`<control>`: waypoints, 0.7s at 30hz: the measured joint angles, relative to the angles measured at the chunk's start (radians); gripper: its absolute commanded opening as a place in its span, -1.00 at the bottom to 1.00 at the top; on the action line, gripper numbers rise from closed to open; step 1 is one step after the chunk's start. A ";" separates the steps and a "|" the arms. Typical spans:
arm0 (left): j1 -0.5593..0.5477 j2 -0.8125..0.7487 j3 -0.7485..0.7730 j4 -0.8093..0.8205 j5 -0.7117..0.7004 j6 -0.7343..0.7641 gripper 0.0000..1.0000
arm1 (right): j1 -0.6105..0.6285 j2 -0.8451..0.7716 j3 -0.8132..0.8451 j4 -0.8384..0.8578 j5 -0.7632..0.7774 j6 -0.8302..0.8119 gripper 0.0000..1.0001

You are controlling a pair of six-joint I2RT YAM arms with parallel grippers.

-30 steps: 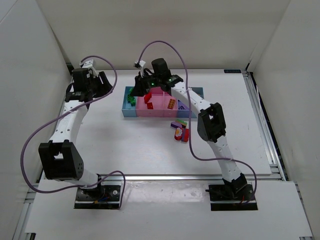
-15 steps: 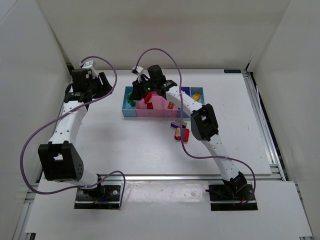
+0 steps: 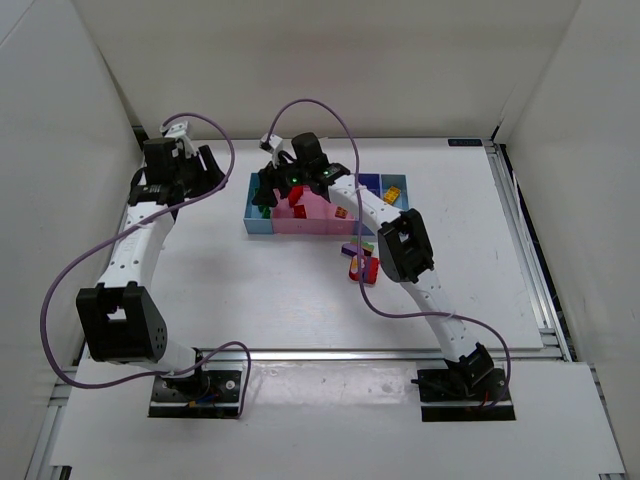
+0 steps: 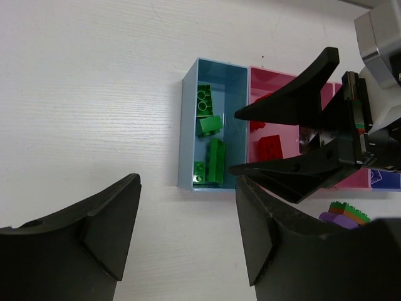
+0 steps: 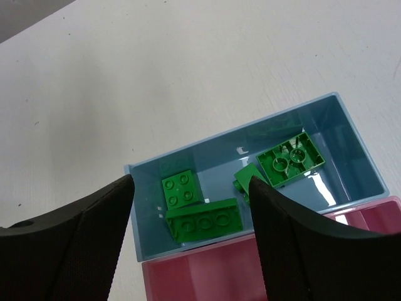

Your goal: Sort the legos into containers by color

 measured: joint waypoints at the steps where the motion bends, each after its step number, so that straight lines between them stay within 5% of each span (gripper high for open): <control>1: 0.000 0.000 -0.002 0.000 0.002 0.000 0.45 | 0.000 0.000 0.000 0.001 0.000 -0.002 0.55; 7: 0.000 0.000 -0.028 0.012 0.018 -0.001 0.45 | -0.002 -0.002 -0.004 0.012 0.000 -0.005 0.60; 13: 0.000 0.000 -0.064 0.042 0.046 -0.006 0.45 | -0.030 -0.096 -0.145 0.017 0.001 -0.003 0.90; 21: -0.021 -0.001 -0.093 0.093 0.092 -0.008 0.44 | -0.137 -0.470 -0.530 0.154 0.042 -0.006 0.98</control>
